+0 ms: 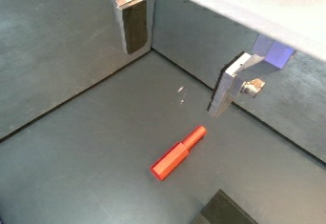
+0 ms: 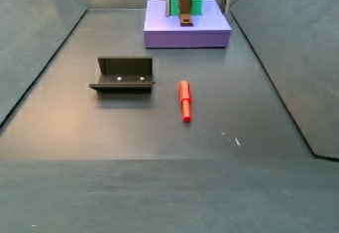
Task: Pick up the red object. Move up. Place the red object on the fixture. Regrasp the red object. Move to above the board. Insert the red object.
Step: Pick up the red object.
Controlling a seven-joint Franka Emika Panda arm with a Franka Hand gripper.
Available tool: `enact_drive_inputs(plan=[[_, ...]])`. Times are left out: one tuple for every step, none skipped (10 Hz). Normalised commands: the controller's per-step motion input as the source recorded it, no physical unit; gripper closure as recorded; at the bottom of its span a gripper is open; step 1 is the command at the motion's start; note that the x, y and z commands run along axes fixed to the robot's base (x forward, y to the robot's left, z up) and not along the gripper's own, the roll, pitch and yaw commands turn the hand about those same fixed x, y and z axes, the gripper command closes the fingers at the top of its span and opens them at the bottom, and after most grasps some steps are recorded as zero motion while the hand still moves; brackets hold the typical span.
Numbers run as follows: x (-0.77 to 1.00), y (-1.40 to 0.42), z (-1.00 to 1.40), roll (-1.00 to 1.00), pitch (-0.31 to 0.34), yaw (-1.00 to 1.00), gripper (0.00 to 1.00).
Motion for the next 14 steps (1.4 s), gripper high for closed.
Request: enact_drive_inputs(plan=[[0.04, 0.00, 0.00, 0.00, 0.001, 0.00, 0.00], [0.44, 0.00, -0.34, -0.11, 0.159, 0.00, 0.00], [0.62, -0.12, -0.87, -0.09, 0.030, 0.00, 0.00], [0.71, -0.02, -1.00, -0.05, 0.004, 0.00, 0.00], [0.73, -0.01, -1.00, -0.04, 0.019, 0.00, 0.00], [0.57, -0.05, -1.00, 0.00, 0.000, 0.08, 0.00], [0.25, -0.14, -1.00, 0.00, 0.000, 0.24, 0.00], [0.21, -0.18, -1.00, 0.00, 0.000, 0.20, 0.00], [0.15, -0.22, -1.00, 0.00, 0.000, 0.11, 0.00], [0.00, -0.32, -1.00, 0.00, 0.000, 0.00, 0.00], [-0.22, -0.35, -1.00, -0.05, -0.023, -0.25, 0.00], [-0.32, -0.05, -0.90, -0.14, -0.027, -0.40, 0.00], [-0.23, 0.16, -0.93, -0.13, -0.010, -0.37, 0.00], [-0.18, 0.42, -0.95, -0.11, 0.000, -0.34, 0.00]])
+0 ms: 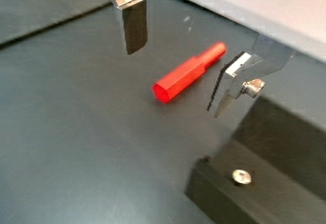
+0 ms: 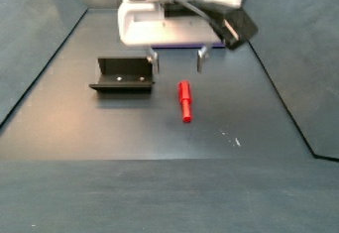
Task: Pick up the red object. Move up. Place the red object on the fixture. Regrasp the red object. Move to above the board. Insert the red object.
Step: Pick up the red object.
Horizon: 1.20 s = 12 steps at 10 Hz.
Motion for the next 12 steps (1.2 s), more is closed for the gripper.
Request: enact_drive_inputs(plan=[[-0.22, 0.57, -0.83, -0.12, 0.000, -0.24, 0.00], [-0.10, 0.41, -0.63, -0.18, 0.000, 0.00, 0.00], [0.00, 0.00, -0.44, -0.12, 0.000, 0.18, 0.00], [-0.07, -0.19, -0.25, -0.07, 0.000, 0.07, 0.00], [-0.08, -0.15, -0.19, -0.19, 0.003, 0.00, 0.00], [-0.05, -0.07, -0.13, -0.21, 0.010, -0.13, 0.00], [-0.11, 0.00, 0.00, -0.24, 0.000, -0.09, 0.00], [-0.08, 0.06, 0.00, -0.31, 0.000, -0.11, 0.00], [-0.10, 0.00, 0.00, -0.18, -0.007, -0.04, 0.00], [-0.06, 0.00, -0.09, -0.12, 0.000, -0.02, 0.00], [-0.04, 0.00, -0.08, -0.09, -0.004, 0.00, 0.00], [0.00, 0.00, 0.00, -0.03, 0.000, 0.00, 0.00]])
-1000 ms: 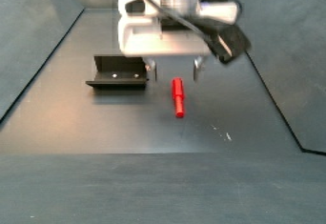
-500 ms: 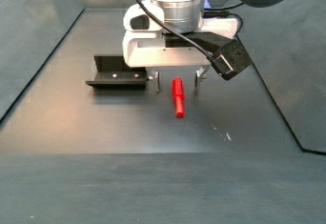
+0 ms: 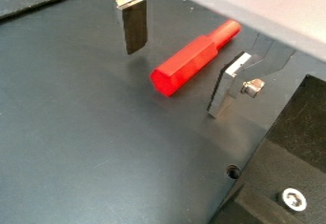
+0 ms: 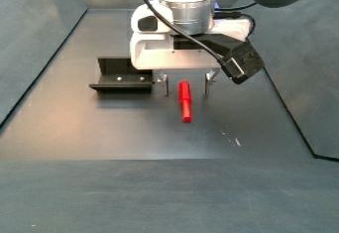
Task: Pick up the red object. Move up. Place the red object on the fixture. Regrasp the red object. Move to above the board. Insert the red object.
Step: Pick up the red object.
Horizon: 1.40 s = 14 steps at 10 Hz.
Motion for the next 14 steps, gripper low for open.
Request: enact_drive_inputs(plan=[[0.00, 0.00, 0.00, 0.00, 0.000, 0.00, 0.00], [0.00, 0.00, 0.00, 0.00, 0.000, 0.00, 1.00], [0.00, 0.00, 0.00, 0.00, 0.000, 0.00, 1.00], [0.00, 0.00, 0.00, 0.00, 0.000, 0.00, 1.00], [0.00, 0.00, 0.00, 0.00, 0.000, 0.00, 1.00], [0.00, 0.00, 0.00, 0.00, 0.000, 0.00, 1.00], [0.00, 0.00, 0.00, 0.00, 0.000, 0.00, 1.00], [0.00, 0.00, 0.00, 0.00, 0.000, 0.00, 1.00], [0.00, 0.00, 0.00, 0.00, 0.000, 0.00, 1.00], [0.00, 0.00, 0.00, 0.00, 0.000, 0.00, 1.00], [0.00, 0.00, 0.00, 0.00, 0.000, 0.00, 1.00], [0.00, 0.00, 0.00, 0.00, 0.000, 0.00, 1.00], [0.00, 0.00, 0.00, 0.00, 0.000, 0.00, 1.00], [0.00, 0.00, 0.00, 0.00, 0.000, 0.00, 1.00]])
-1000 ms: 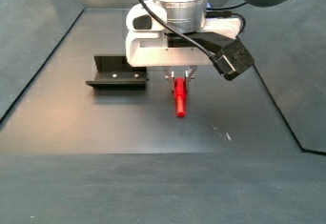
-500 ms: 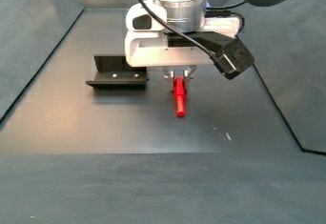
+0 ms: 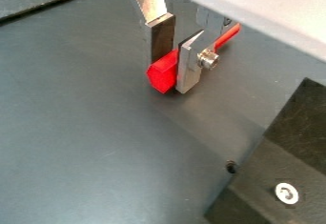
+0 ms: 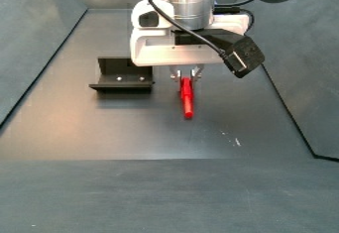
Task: Pick up the red object. Move up. Place the red object on the fixture. Regrasp the red object. Move to above the board. Insert the red object.
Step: Pick up the red object, then move up, then place the red object on the fixture.
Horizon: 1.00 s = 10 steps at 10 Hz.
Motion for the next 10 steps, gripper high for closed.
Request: enact_drive_inputs(plan=[[0.00, 0.00, 0.00, 0.00, 0.000, 0.00, 1.00], [0.00, 0.00, 0.00, 0.00, 0.000, 0.00, 1.00], [0.00, 0.00, 0.00, 0.00, 0.000, 0.00, 1.00], [0.00, 0.00, 0.83, 0.00, 0.000, 0.00, 1.00], [0.07, 0.07, 0.72, 0.02, 0.005, 0.05, 1.00], [0.05, 0.06, 0.47, 0.03, 0.028, 0.05, 1.00], [0.00, -0.03, 0.00, 0.00, 0.000, 0.00, 1.00], [0.07, 0.00, 0.03, -0.27, 0.117, -0.01, 1.00], [0.51, -0.17, 0.63, -0.77, 0.426, -0.01, 1.00], [0.68, -0.32, 0.49, -0.90, 0.480, -0.15, 1.00]])
